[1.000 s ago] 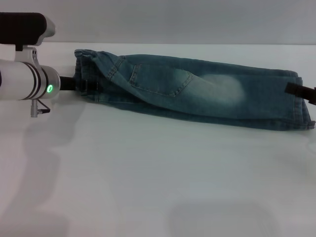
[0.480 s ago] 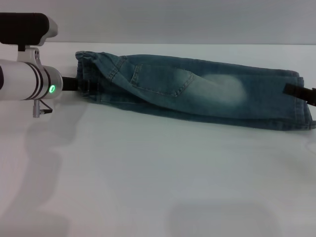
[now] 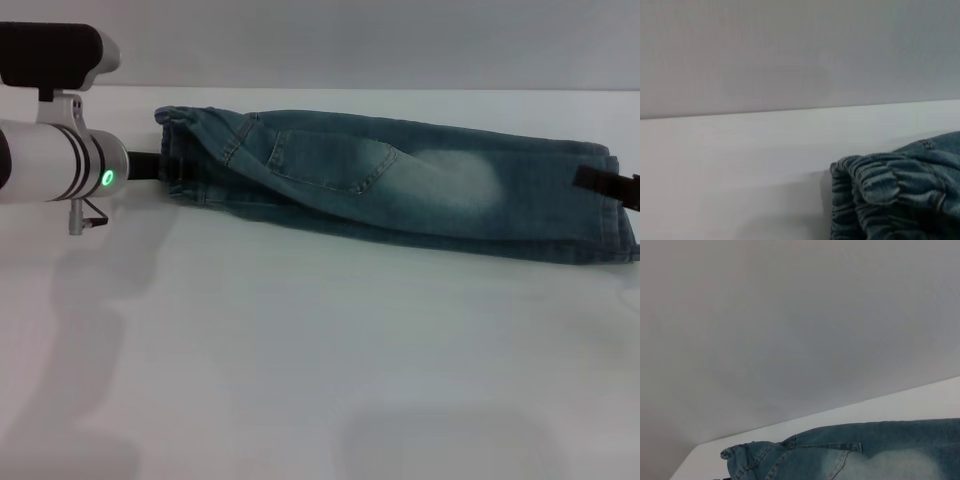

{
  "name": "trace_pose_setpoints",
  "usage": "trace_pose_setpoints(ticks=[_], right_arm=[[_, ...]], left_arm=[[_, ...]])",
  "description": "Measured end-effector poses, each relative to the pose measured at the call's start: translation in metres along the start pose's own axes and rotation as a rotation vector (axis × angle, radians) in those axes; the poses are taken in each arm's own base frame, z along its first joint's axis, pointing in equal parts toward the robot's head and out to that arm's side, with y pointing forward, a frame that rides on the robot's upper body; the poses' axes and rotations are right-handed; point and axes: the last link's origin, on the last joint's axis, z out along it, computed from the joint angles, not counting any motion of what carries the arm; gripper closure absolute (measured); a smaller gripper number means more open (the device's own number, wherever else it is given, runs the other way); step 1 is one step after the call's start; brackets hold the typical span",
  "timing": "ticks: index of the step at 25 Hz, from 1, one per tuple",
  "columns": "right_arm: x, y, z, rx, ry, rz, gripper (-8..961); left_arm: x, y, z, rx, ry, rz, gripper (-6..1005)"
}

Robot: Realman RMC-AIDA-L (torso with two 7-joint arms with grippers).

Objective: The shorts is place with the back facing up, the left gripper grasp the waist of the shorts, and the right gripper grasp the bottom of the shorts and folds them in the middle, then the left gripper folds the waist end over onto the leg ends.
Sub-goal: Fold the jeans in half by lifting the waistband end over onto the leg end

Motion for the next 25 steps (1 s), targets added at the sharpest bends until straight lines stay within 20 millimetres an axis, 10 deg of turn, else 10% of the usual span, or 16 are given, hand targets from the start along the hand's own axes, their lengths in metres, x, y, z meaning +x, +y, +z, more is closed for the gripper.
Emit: trace_pose_setpoints(ticks=[14, 25], right_arm=[[-0.003, -0.001, 0.001, 0.004, -0.011, 0.001, 952], [-0.004, 0.0, 0.001, -0.001, -0.022, 0.006, 953]], left_arm=[[0.006, 0.002, -0.008, -0.017, 0.025, -0.012, 516], [0.004, 0.001, -0.011, -0.025, 0.017, -0.024, 850]])
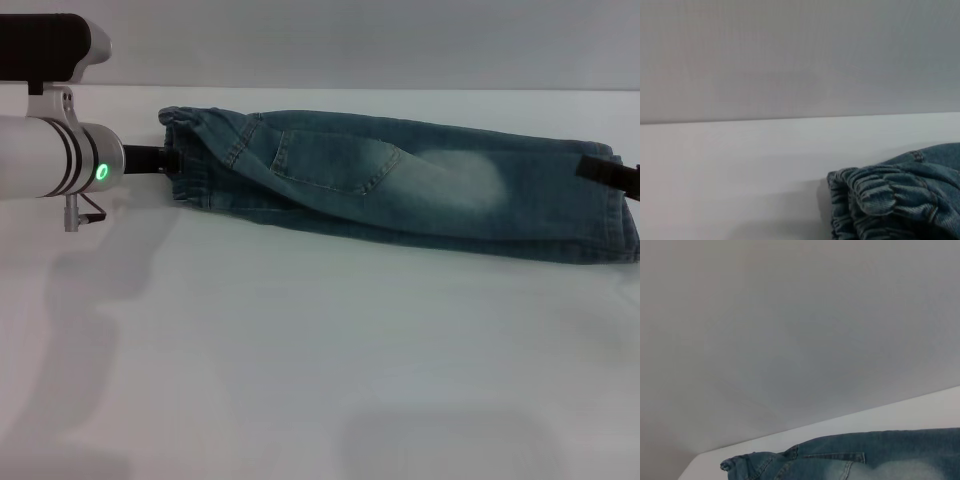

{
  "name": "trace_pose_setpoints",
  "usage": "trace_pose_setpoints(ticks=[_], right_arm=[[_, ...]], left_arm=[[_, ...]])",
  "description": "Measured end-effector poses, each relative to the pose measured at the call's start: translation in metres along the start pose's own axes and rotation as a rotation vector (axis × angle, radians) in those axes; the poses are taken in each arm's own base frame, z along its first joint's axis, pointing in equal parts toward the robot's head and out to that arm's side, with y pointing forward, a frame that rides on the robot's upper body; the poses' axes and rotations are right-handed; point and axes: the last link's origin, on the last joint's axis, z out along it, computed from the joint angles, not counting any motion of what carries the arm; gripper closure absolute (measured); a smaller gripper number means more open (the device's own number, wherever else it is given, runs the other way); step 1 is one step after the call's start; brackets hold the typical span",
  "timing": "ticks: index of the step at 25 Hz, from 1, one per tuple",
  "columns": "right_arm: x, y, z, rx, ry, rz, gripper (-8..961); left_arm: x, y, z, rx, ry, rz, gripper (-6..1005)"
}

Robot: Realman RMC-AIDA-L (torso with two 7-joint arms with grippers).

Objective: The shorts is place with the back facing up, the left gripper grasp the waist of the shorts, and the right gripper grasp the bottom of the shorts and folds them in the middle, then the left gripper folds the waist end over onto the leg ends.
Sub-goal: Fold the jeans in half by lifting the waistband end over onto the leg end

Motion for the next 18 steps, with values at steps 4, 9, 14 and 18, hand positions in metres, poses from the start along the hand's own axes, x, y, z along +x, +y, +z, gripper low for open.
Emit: trace_pose_setpoints(ticks=[4, 9, 14, 18], right_arm=[[0.0, 0.0, 0.0, -0.003, 0.0, 0.0, 953], [0.0, 0.001, 0.0, -0.005, 0.0, 0.002, 953], [0.001, 0.001, 0.001, -0.005, 0.003, 0.004, 953], [0.002, 0.003, 0.007, -0.02, 0.012, 0.009, 953]], left_arm=[[0.0, 0.0, -0.001, -0.005, -0.007, -0.006, 922], [0.006, 0.002, -0.01, -0.019, 0.01, -0.019, 940], [0.011, 0.004, -0.019, -0.03, 0.031, -0.024, 939], [0.013, 0.006, -0.027, -0.036, 0.051, -0.025, 939]])
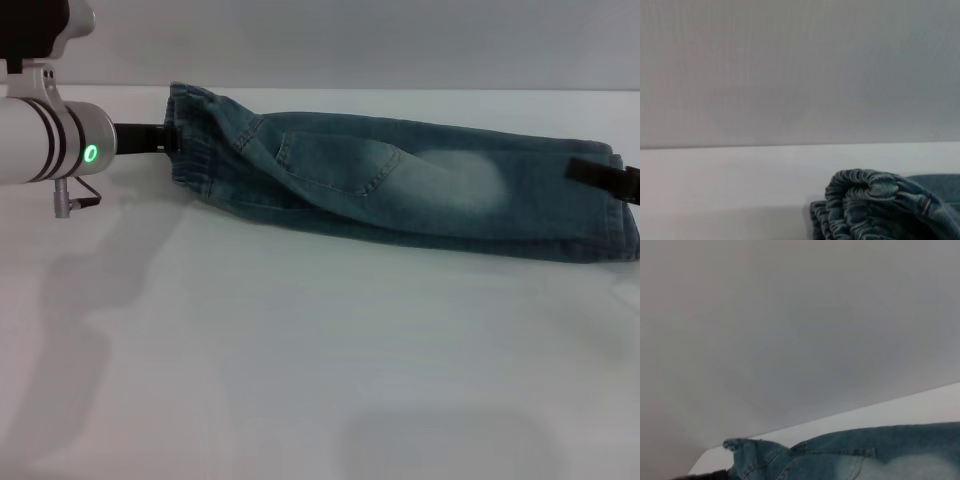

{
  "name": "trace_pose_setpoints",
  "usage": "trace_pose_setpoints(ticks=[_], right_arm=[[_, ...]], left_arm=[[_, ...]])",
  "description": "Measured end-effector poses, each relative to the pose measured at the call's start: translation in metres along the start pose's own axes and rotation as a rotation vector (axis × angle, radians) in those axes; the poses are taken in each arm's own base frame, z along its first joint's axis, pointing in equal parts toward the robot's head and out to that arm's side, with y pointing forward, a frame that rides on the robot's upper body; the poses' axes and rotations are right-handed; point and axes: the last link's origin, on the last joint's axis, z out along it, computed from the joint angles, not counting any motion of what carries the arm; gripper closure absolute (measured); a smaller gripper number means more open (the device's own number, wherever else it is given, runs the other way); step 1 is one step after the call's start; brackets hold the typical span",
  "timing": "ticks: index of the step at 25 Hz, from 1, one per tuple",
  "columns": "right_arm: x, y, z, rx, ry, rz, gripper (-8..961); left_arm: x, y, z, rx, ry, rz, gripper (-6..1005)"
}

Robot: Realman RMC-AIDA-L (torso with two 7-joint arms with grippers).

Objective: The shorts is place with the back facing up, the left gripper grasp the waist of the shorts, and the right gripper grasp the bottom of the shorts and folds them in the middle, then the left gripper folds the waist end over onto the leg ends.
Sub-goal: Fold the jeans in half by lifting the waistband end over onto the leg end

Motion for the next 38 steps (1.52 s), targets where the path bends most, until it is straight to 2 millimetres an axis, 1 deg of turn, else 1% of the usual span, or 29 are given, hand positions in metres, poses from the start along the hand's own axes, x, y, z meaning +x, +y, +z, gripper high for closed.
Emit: trace_pose_setpoints(ticks=[5, 6, 7, 10, 11, 12, 18, 24, 27, 38], right_arm=[[0.006, 0.008, 0.016, -0.035, 0.053, -0.016, 953], [0.011, 0.013, 0.024, -0.049, 0.084, -0.028, 953], [0.011, 0.013, 0.024, -0.049, 0.084, -0.028, 953], [0.018, 0.017, 0.036, -0.063, 0.125, -0.032, 953], [0.024, 0.019, 0.043, -0.06, 0.15, -0.04, 953], [0.024, 0.019, 0.043, -0.06, 0.15, -0.04, 953], [0.036, 0.023, 0.059, -0.067, 0.193, -0.041, 953], [0.049, 0.03, 0.077, -0.104, 0.231, -0.038, 953], [0.052, 0.035, 0.086, -0.117, 0.246, -0.048, 953], [0.051, 0.035, 0.088, -0.111, 0.243, -0.052, 953]], left_arm=[[0.005, 0.003, -0.011, -0.012, 0.016, 0.001, 941], [0.007, 0.004, -0.016, -0.018, 0.028, 0.001, 942], [0.007, 0.004, -0.016, -0.018, 0.028, 0.001, 942], [0.009, 0.007, -0.023, -0.025, 0.043, 0.0, 942], [0.009, 0.008, -0.024, -0.026, 0.045, 0.0, 941], [0.01, 0.008, -0.026, -0.028, 0.047, 0.002, 941], [0.014, 0.013, -0.033, -0.041, 0.048, 0.02, 943], [0.021, 0.018, -0.041, -0.053, 0.063, 0.038, 944], [0.023, 0.019, -0.043, -0.054, 0.059, 0.045, 943], [0.031, 0.026, -0.055, -0.066, 0.08, 0.069, 944]])
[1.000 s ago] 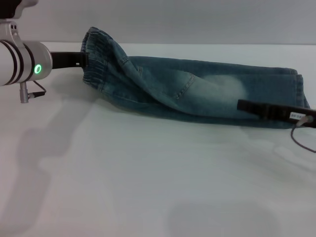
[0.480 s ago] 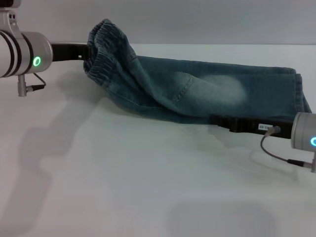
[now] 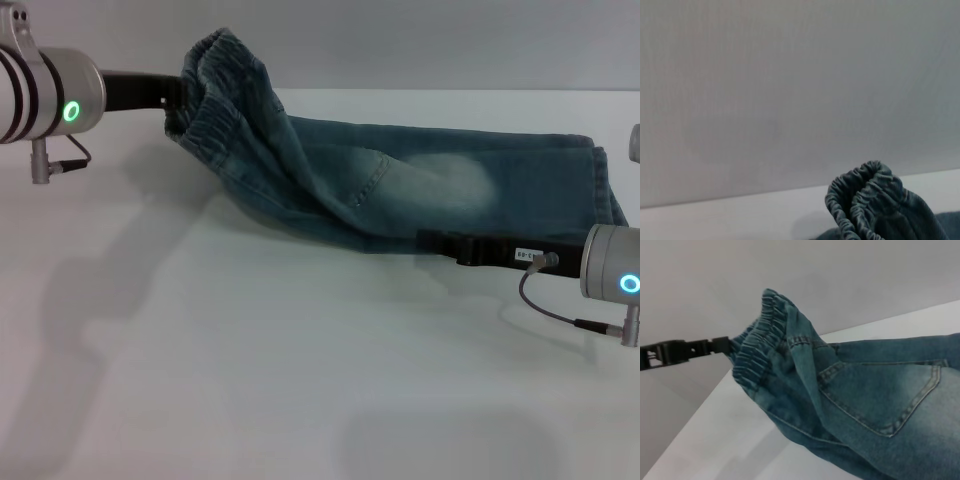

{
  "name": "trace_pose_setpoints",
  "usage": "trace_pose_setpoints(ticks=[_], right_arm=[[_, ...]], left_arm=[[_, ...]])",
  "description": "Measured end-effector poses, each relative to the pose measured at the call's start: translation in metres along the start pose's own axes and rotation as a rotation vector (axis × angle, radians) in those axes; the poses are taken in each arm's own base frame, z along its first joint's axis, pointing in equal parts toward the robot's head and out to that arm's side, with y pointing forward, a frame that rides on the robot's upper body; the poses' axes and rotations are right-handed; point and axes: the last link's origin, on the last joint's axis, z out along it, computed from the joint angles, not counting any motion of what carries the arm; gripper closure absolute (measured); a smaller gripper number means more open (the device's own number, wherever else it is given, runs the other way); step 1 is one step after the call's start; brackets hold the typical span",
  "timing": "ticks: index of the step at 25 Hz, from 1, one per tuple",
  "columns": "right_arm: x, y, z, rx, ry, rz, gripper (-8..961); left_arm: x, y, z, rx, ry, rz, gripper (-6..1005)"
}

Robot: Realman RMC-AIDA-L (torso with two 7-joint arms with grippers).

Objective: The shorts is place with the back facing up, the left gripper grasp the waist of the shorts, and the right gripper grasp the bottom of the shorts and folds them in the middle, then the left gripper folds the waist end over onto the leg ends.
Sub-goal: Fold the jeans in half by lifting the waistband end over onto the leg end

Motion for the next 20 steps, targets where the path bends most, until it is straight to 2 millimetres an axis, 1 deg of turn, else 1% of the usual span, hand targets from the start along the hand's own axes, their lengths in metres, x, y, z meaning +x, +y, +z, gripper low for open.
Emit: trace_pose_setpoints(ticks=[6, 10, 14, 20], right_arm=[[0.0, -0.002, 0.001, 0.008, -0.01, -0.002, 953], [-0.005, -0.001, 0.002, 0.008, -0.04, -0.011, 953], [-0.015, -0.005, 0.007, 0.048, -0.057, -0.027, 953], [-0.015, -0.006, 0.014, 0.059, -0.046, -0.02, 953]], left_arm=[[0.005, 0.004, -0.007, -0.007, 0.02, 0.014, 945], [0.005, 0.004, -0.007, -0.009, 0.018, 0.017, 945], [0.004, 0.004, -0.007, -0.008, 0.016, 0.016, 945], [0.007, 0.005, -0.01, -0.012, 0.027, 0.022, 945]])
